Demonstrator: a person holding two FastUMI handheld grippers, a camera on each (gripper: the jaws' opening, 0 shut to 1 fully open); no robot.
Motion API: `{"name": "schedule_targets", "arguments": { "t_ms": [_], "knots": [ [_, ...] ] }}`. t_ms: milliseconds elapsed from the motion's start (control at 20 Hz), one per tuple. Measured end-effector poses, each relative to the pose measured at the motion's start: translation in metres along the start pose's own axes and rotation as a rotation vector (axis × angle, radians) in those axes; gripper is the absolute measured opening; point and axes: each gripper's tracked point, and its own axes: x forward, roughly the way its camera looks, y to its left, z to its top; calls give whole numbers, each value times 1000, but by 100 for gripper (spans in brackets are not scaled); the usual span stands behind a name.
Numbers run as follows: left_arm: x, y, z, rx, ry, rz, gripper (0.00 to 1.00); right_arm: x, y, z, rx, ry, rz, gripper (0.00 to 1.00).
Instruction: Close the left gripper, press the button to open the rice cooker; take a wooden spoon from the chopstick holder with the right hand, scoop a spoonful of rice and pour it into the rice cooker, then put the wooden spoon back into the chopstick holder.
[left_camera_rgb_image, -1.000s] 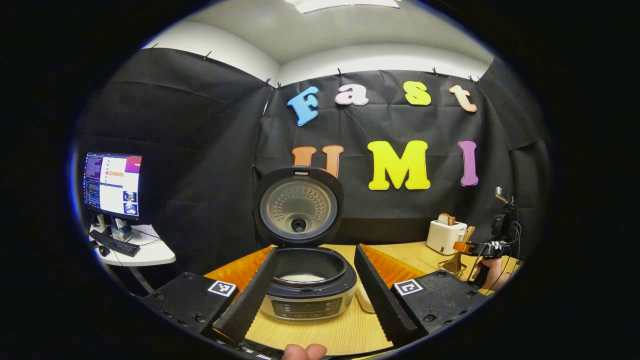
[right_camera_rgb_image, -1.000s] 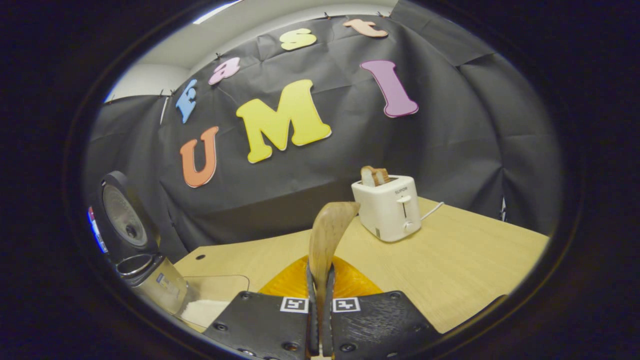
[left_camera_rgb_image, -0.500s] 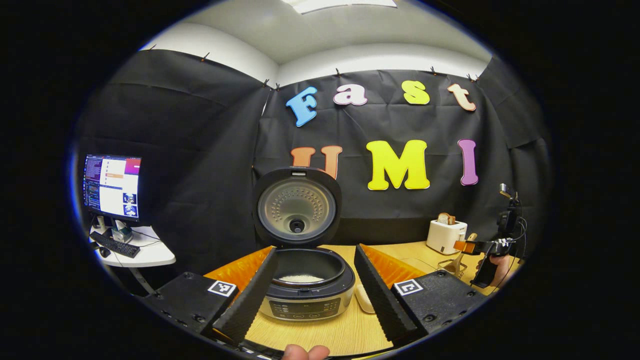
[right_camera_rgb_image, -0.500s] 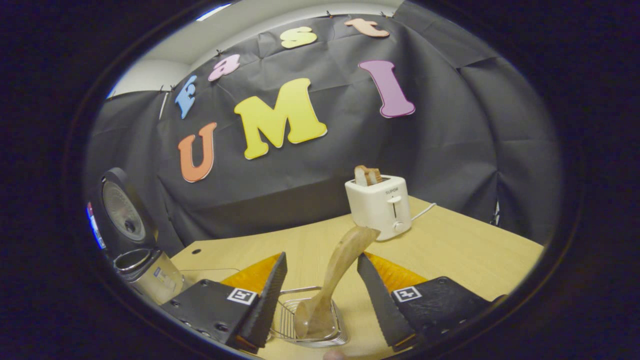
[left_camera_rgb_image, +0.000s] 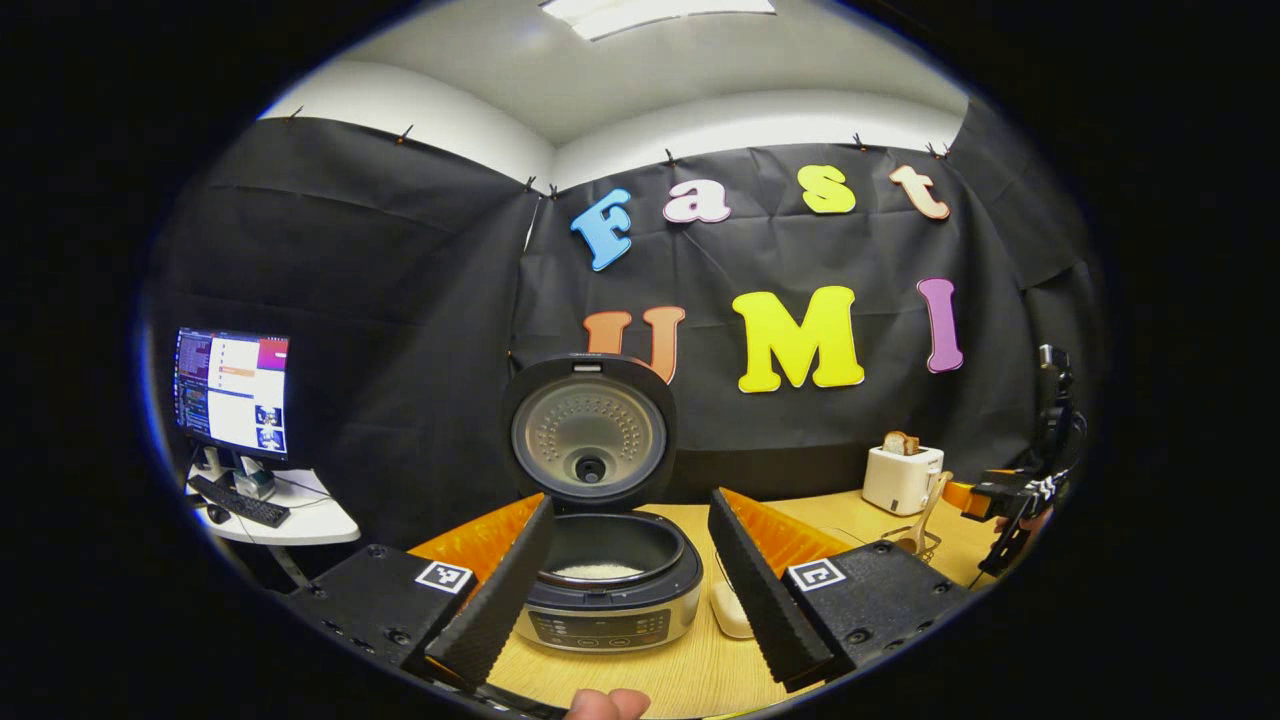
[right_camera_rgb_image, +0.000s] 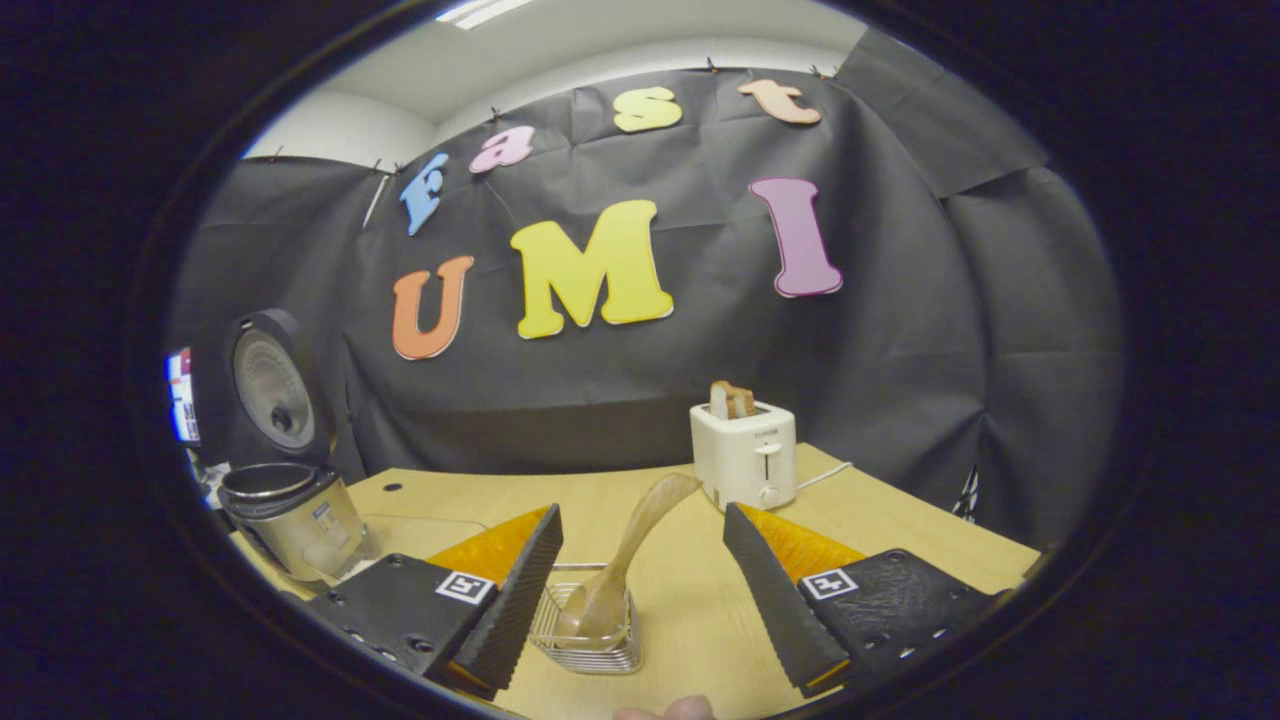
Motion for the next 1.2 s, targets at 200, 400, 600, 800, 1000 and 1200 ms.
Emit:
{"name": "schedule_targets", "arguments": {
  "t_ms": [200,400,600,800,1000,1200],
  "knots": [
    [9,-15,9,16,-28,30,98,-22,3,-9,-72,11,52,95],
    [36,-24,40,66,-31,12,98,-35,8,-10,-58,17,142,95],
    [74,-13,73,70,-16,-6,99,-43,-2,-8,-132,-29,141,95],
    [118,-1,92,67,45,-5,99,-45,-8,-11,-99,-23,170,92],
    [154,14,99,26,148,-10,99,-44,-18,-4,-114,-66,146,92],
    [187,32,125,59,166,29,99,-40,-15,-7,-96,-65,167,95]
  ]
}}
